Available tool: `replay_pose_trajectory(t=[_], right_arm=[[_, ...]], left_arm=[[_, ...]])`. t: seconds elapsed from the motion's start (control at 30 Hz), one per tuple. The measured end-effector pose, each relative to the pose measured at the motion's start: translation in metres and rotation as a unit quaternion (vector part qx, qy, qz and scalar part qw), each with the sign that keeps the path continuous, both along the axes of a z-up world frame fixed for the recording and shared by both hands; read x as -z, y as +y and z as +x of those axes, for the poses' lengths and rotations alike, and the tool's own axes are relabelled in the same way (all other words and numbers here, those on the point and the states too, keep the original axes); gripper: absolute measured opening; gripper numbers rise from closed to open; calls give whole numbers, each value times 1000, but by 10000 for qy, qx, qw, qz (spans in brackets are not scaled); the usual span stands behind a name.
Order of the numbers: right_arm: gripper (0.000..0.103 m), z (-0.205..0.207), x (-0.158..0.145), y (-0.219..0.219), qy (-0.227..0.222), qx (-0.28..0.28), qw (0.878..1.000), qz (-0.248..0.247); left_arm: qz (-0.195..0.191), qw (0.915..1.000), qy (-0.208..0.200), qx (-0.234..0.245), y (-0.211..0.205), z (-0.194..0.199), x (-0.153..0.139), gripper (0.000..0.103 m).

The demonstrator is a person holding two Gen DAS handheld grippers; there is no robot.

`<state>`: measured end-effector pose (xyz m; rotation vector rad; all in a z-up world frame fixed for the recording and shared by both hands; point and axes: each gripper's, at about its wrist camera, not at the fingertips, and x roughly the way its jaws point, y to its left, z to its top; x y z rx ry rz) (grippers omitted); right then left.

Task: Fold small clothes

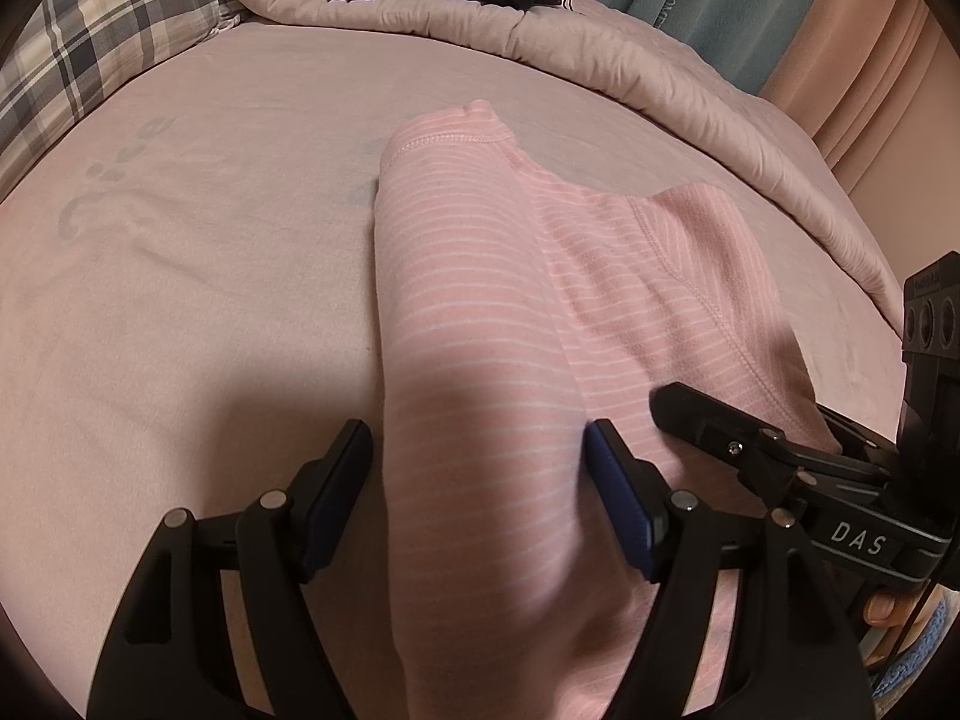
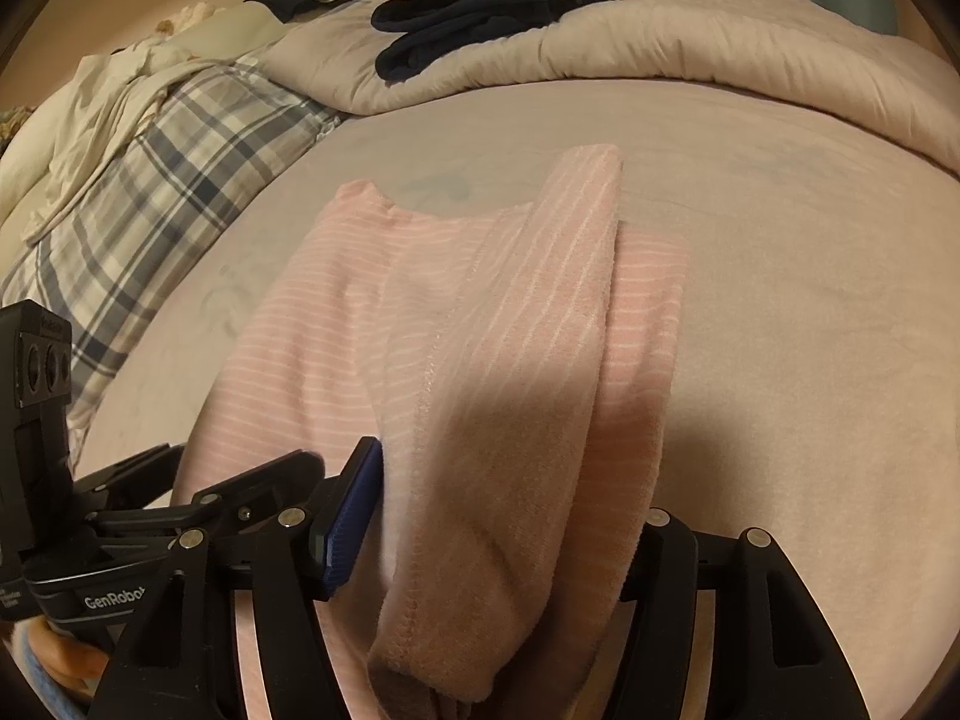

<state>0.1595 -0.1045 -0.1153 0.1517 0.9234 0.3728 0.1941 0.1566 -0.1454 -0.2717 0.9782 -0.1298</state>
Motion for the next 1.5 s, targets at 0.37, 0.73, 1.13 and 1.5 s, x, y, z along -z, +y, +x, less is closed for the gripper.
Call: replay_pose_trajectory(t=[0.37, 0.73, 1.13, 1.5], right_arm=[[62, 1, 0, -2, 15, -9, 10000, 4], [63, 2, 1, -4, 23, -14, 10000, 12], [63, 1, 0, -4, 28, -20, 10000, 20], [64, 2, 0, -5, 39, -12, 10000, -16]], left_arm=[[-5, 10000, 11, 2, 3, -1, 2, 77], [0, 10000, 7, -34, -1, -4, 1, 78], [9, 10000, 10, -40, -1, -3, 1, 79], [46, 10000, 40, -31, 1, -3, 0, 82]])
